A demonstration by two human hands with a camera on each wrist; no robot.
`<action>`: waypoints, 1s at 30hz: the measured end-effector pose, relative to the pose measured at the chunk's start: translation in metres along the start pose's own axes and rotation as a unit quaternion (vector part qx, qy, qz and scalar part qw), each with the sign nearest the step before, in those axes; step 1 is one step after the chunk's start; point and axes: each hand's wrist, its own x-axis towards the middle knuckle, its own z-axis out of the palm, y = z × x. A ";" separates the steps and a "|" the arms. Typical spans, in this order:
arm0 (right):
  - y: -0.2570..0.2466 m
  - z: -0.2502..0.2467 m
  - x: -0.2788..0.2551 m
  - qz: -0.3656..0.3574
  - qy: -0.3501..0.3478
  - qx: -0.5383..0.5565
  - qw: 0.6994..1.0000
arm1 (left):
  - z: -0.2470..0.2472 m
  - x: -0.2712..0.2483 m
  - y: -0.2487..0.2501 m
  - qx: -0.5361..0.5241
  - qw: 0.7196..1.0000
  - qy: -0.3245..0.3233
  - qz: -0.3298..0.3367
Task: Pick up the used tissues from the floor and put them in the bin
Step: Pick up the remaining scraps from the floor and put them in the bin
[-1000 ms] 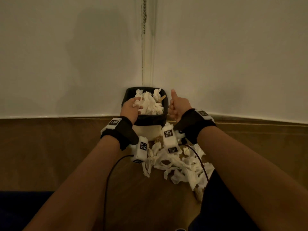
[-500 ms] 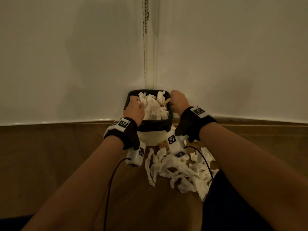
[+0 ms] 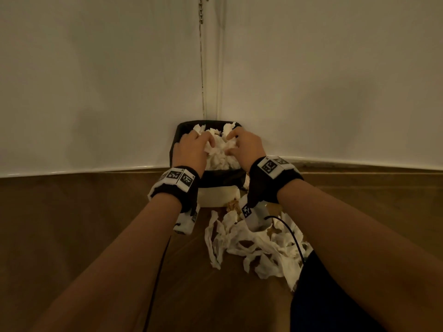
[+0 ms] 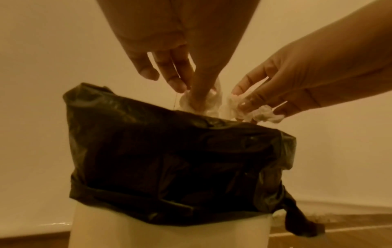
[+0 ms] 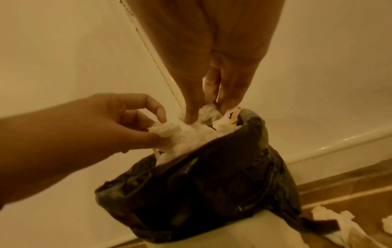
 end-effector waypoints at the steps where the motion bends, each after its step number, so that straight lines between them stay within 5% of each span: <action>1: 0.001 0.001 -0.001 -0.008 0.001 -0.033 0.999 | 0.000 0.000 0.001 0.013 1.000 -0.010 -0.001; 5: -0.002 0.007 0.002 0.004 -0.097 -0.187 0.978 | 0.004 0.002 0.003 0.059 0.993 -0.100 -0.014; 10: -0.010 0.019 -0.006 0.018 -0.167 -0.156 0.973 | 0.006 0.000 0.010 0.134 0.977 -0.162 -0.031; 17: -0.012 0.022 -0.016 -0.032 -0.204 -0.253 0.945 | 0.001 -0.001 0.017 0.210 0.949 -0.231 -0.041; 20: -0.010 0.010 -0.012 -0.074 -0.190 -0.276 0.939 | -0.002 -0.004 0.019 0.153 0.971 -0.178 -0.042; 23: -0.006 -0.001 -0.007 -0.104 -0.125 -0.256 0.953 | -0.003 -0.016 0.017 0.018 0.999 -0.031 -0.040; 27: 0.006 -0.013 -0.004 -0.085 0.026 -0.140 0.986 | 0.007 -0.046 0.011 -0.210 0.970 0.100 -0.075; 30: 0.022 -0.019 -0.001 0.013 0.126 -0.067 0.990 | 0.020 -0.070 0.006 -0.242 0.952 0.142 -0.124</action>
